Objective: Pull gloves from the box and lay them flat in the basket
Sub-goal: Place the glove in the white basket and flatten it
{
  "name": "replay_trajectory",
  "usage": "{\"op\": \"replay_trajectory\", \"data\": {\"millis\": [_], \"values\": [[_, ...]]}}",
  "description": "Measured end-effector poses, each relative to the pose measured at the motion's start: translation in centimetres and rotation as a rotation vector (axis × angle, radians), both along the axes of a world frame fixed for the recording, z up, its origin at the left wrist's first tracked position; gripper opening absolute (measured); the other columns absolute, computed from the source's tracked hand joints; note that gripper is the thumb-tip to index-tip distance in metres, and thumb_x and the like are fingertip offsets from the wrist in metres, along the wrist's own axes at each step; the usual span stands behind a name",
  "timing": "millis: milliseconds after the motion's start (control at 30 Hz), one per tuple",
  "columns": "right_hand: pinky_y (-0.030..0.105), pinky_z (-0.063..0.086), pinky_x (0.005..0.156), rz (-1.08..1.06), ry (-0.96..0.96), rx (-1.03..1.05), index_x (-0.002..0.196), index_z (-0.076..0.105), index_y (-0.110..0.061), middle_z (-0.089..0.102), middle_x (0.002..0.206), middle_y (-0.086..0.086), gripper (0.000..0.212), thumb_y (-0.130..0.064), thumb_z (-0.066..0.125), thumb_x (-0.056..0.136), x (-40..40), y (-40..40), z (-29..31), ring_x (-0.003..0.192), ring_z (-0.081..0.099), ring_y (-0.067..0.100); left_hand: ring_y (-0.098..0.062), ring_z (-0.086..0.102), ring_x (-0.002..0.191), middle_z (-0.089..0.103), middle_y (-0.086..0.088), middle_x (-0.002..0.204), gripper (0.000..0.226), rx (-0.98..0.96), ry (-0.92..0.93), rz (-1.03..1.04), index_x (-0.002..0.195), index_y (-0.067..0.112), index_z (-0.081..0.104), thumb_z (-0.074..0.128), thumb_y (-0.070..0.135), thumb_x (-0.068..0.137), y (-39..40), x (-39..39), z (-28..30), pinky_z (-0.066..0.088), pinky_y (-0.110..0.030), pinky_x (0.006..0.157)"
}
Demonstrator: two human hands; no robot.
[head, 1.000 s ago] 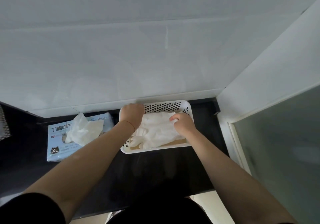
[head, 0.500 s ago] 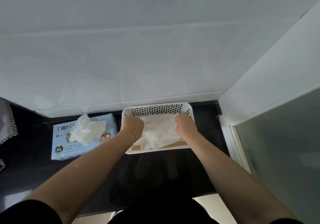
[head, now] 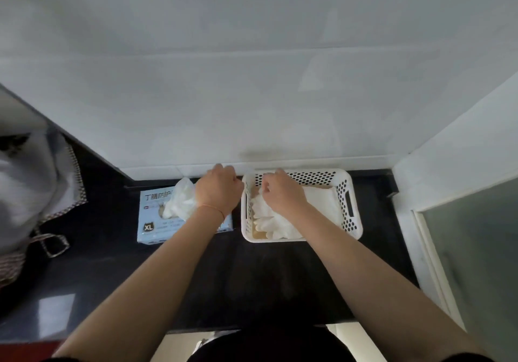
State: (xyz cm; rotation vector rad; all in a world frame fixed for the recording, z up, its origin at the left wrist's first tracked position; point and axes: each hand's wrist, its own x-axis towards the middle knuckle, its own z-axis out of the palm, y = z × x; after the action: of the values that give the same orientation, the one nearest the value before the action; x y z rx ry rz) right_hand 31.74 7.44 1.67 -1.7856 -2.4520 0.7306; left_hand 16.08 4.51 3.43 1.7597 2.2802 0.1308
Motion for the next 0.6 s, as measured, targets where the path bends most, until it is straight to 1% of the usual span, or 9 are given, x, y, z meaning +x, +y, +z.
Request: {"op": "replay_trajectory", "data": {"millis": [67, 133, 200, 300, 333, 400, 500, 533, 600], "values": [[0.033, 0.046, 0.067, 0.000, 0.061, -0.005, 0.094, 0.062, -0.017, 0.050, 0.101, 0.001, 0.010, -0.017, 0.052, 0.094, -3.2, -0.8, 0.2, 0.081, 0.059, 0.024, -0.027, 0.056, 0.100, 0.055, -0.007, 0.111, 0.023, -0.070, 0.064, 0.013, 0.108, 0.017, 0.062, 0.056, 0.029, 0.090, -0.9, -3.8, 0.2, 0.042, -0.034, 0.071], [0.035, 0.047, 0.070, -0.001, 0.076, -0.026, 0.094, 0.063, -0.017, 0.051, 0.100, 0.002, 0.011, -0.019, 0.052, 0.093, -5.5, -1.5, 0.0, 0.083, 0.058, 0.025, -0.026, 0.056, 0.104, 0.054, -0.006, 0.117, 0.029, -0.156, 0.088, -0.001, 0.116, 0.022, 0.060, 0.059, 0.033, 0.090, -1.7, -6.6, 0.2, 0.045, -0.034, 0.078], [0.036, 0.049, 0.071, 0.000, 0.069, -0.037, 0.092, 0.062, -0.016, 0.051, 0.097, 0.002, 0.012, -0.019, 0.050, 0.093, -7.3, -2.2, -0.1, 0.082, 0.058, 0.025, -0.025, 0.060, 0.099, 0.058, -0.003, 0.114, 0.024, -0.171, 0.054, 0.012, 0.112, 0.022, 0.063, 0.060, 0.032, 0.090, -2.6, -8.8, -0.1, 0.048, -0.033, 0.077], [0.032, 0.044, 0.067, -0.010, 0.075, -0.030, 0.084, 0.058, -0.017, 0.052, 0.094, 0.001, 0.015, -0.015, 0.046, 0.093, -9.2, -3.2, 0.0, 0.078, 0.056, 0.022, -0.025, 0.065, 0.082, 0.069, -0.003, 0.094, 0.016, -0.156, -0.013, 0.030, 0.093, 0.016, 0.069, 0.055, 0.024, 0.092, -3.7, -10.6, -0.3, 0.054, -0.032, 0.068], [0.031, 0.042, 0.065, -0.019, 0.084, -0.035, 0.081, 0.056, -0.018, 0.053, 0.093, 0.001, 0.017, -0.014, 0.046, 0.093, -9.4, -3.3, 0.1, 0.076, 0.055, 0.022, -0.026, 0.065, 0.080, 0.068, -0.004, 0.089, 0.019, -0.137, -0.056, 0.035, 0.090, 0.014, 0.069, 0.053, 0.023, 0.093, -3.9, -10.9, -0.4, 0.052, -0.031, 0.066], [0.030, 0.039, 0.064, -0.043, 0.099, -0.043, 0.076, 0.054, -0.019, 0.054, 0.089, 0.000, 0.019, -0.012, 0.045, 0.092, -9.9, -3.6, 0.4, 0.075, 0.055, 0.021, -0.026, 0.062, 0.081, 0.065, -0.005, 0.090, 0.025, -0.057, -0.158, 0.050, 0.089, 0.011, 0.069, 0.048, 0.023, 0.097, -4.1, -11.5, -0.3, 0.048, -0.030, 0.065], [0.029, 0.039, 0.062, -0.091, 0.179, -0.047, 0.077, 0.060, -0.016, 0.061, 0.079, 0.000, 0.020, -0.011, 0.046, 0.090, -10.4, -3.5, 1.3, 0.071, 0.056, 0.018, -0.023, 0.058, 0.084, 0.062, -0.003, 0.096, 0.025, 0.154, -0.306, 0.072, 0.095, 0.009, 0.067, 0.049, 0.024, 0.100, -4.1, -12.5, 0.9, 0.048, -0.032, 0.073], [0.029, 0.041, 0.062, -0.115, 0.234, -0.051, 0.081, 0.065, -0.014, 0.063, 0.079, 0.000, 0.020, -0.012, 0.048, 0.092, -10.6, -3.4, 1.9, 0.071, 0.056, 0.016, -0.019, 0.057, 0.084, 0.061, 0.000, 0.095, 0.022, 0.213, -0.398, 0.089, 0.097, 0.009, 0.067, 0.051, 0.023, 0.099, -4.0, -12.8, 1.6, 0.046, -0.030, 0.074], [0.024, 0.043, 0.063, -0.180, 0.371, -0.058, 0.094, 0.069, -0.012, 0.065, 0.087, -0.003, 0.019, -0.016, 0.051, 0.096, -10.8, -3.4, 3.4, 0.076, 0.057, 0.011, -0.013, 0.053, 0.075, 0.061, 0.002, 0.086, 0.018, 0.259, -0.656, 0.163, 0.092, 0.011, 0.067, 0.052, 0.021, 0.097, -3.7, -13.0, 3.3, 0.041, -0.024, 0.070]]}}
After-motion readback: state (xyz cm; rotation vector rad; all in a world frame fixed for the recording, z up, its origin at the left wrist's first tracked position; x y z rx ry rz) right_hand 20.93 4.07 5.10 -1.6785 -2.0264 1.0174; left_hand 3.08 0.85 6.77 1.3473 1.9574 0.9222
